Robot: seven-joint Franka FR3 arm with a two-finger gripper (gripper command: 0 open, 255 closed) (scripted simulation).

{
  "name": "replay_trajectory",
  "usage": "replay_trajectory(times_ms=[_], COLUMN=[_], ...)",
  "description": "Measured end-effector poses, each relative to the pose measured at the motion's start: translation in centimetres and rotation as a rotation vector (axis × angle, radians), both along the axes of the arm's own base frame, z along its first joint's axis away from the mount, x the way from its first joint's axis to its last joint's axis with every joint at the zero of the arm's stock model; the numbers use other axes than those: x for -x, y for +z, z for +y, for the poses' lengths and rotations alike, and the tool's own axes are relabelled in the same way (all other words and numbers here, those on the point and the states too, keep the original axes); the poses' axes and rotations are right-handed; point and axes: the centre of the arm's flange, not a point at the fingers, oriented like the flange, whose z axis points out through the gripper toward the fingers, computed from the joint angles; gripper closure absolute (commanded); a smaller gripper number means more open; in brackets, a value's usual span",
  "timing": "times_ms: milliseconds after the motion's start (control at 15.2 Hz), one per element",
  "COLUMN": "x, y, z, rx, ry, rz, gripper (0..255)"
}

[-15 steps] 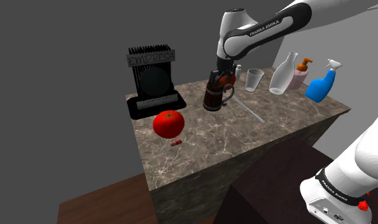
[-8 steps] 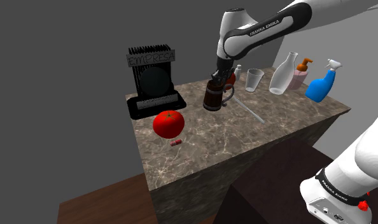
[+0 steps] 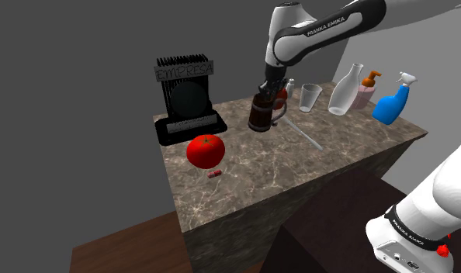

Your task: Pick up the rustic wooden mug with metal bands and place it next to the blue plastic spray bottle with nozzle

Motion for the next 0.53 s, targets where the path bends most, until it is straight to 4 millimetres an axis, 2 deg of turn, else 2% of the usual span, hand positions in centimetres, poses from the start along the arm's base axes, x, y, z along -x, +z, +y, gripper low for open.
replay_trajectory(times_ms=[528], x=[0.0], y=[4.1], z=[0.0], rx=[0.000], ry=[0.000], rz=[0.000], gripper=[255])
